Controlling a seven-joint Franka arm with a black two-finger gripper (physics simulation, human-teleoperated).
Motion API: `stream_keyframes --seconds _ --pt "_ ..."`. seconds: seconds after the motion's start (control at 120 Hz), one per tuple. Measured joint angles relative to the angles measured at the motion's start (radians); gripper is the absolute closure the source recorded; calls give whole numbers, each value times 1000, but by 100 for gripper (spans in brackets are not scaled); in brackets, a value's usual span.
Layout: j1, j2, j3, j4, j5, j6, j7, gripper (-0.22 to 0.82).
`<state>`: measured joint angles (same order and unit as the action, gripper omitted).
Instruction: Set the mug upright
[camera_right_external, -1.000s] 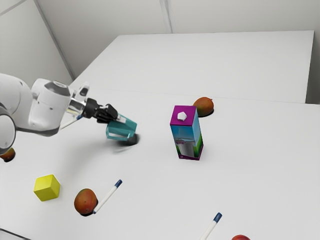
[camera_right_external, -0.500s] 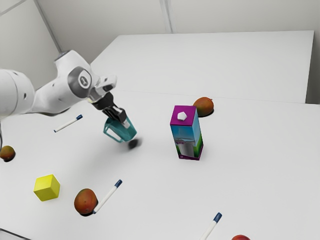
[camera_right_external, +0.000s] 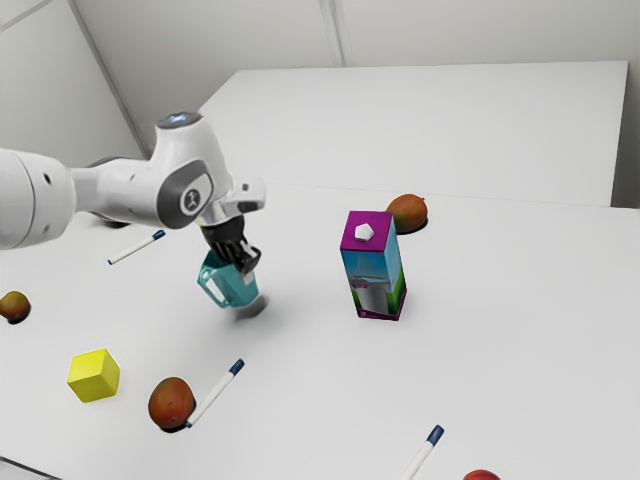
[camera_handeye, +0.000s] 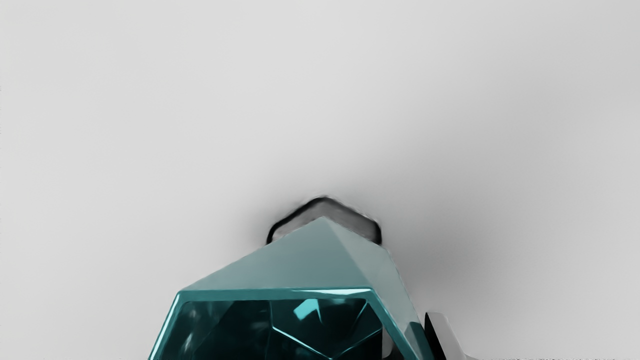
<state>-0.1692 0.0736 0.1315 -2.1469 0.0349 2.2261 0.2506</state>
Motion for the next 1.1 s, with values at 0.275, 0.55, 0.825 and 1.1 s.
stream_keyframes --seconds 0.275,0.55,0.825,1.1 --pt "-11 20 -28 -6 89 28 -149 77" --pt "-22 55 -36 -4 101 69 -245 77" --pt "-33 73 -36 -4 101 102 -307 77" --pt "-35 77 -36 -4 99 117 -345 73"
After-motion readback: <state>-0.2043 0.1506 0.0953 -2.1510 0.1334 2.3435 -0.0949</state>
